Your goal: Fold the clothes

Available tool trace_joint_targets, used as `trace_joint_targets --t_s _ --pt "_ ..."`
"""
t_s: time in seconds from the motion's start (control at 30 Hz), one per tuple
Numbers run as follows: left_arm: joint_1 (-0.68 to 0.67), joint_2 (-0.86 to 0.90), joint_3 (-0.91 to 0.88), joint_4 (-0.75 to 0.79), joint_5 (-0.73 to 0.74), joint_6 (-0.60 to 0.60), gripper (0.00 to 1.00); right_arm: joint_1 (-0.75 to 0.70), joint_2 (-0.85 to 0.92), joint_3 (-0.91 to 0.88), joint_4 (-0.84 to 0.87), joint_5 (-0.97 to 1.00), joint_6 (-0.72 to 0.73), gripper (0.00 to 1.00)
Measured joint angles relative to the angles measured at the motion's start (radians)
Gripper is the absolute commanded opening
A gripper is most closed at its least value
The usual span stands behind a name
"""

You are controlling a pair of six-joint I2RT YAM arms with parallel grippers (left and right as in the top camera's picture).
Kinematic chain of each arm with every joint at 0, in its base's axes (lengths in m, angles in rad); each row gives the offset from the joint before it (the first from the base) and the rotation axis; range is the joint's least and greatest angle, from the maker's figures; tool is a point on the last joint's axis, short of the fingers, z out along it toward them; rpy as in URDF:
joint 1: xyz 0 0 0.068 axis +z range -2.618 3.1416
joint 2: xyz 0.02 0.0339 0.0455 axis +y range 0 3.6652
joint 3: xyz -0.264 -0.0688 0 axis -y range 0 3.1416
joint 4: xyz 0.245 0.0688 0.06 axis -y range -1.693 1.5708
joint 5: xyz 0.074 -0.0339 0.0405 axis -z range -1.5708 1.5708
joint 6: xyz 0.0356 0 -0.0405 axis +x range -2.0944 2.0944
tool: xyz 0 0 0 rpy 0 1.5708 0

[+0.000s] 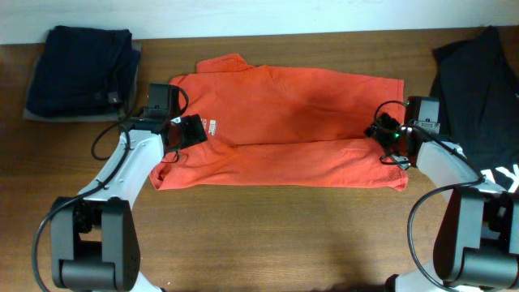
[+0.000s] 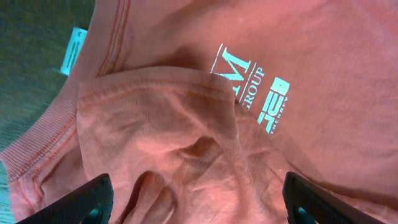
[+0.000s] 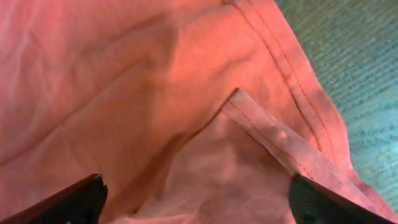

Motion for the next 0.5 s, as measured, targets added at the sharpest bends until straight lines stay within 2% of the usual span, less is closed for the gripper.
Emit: trace_joint_targets --t_s 0.13,0.2,0.23,0.27,0.3,0.37,0.4,0.5 --pt "0.000 -0.008 0.008 -0.018 0.000 0.010 0.77 0.000 0.000 0.003 -0.050 0.004 -0.003 0.99" --pt "-0.003 -0.026 0.016 -0.029 0.006 0.028 0.67 0.000 0.000 0.013 -0.094 0.004 -0.015 0.89" --pt "-0.006 -0.042 0.020 -0.034 0.013 0.037 0.61 0.000 0.000 0.026 -0.128 0.004 -0.023 0.83" --pt "-0.008 -0.056 0.023 -0.040 0.024 0.040 0.42 0.000 0.000 0.035 -0.149 0.003 -0.033 0.56" --pt "-0.017 -0.081 0.031 -0.055 0.049 0.049 0.34 0.000 0.000 0.061 -0.182 0.004 -0.051 0.33" --pt "-0.034 -0.095 0.043 -0.085 0.089 0.051 0.19 0.000 0.000 0.087 -0.210 0.003 -0.071 0.06" --pt "-0.045 -0.095 0.045 -0.100 0.108 0.059 0.12 0.000 0.000 0.092 -0.220 0.004 -0.075 0.04" --pt "-0.085 -0.082 0.045 -0.124 0.148 0.062 0.01 0.002 0.000 0.095 -0.243 0.003 -0.099 0.04"
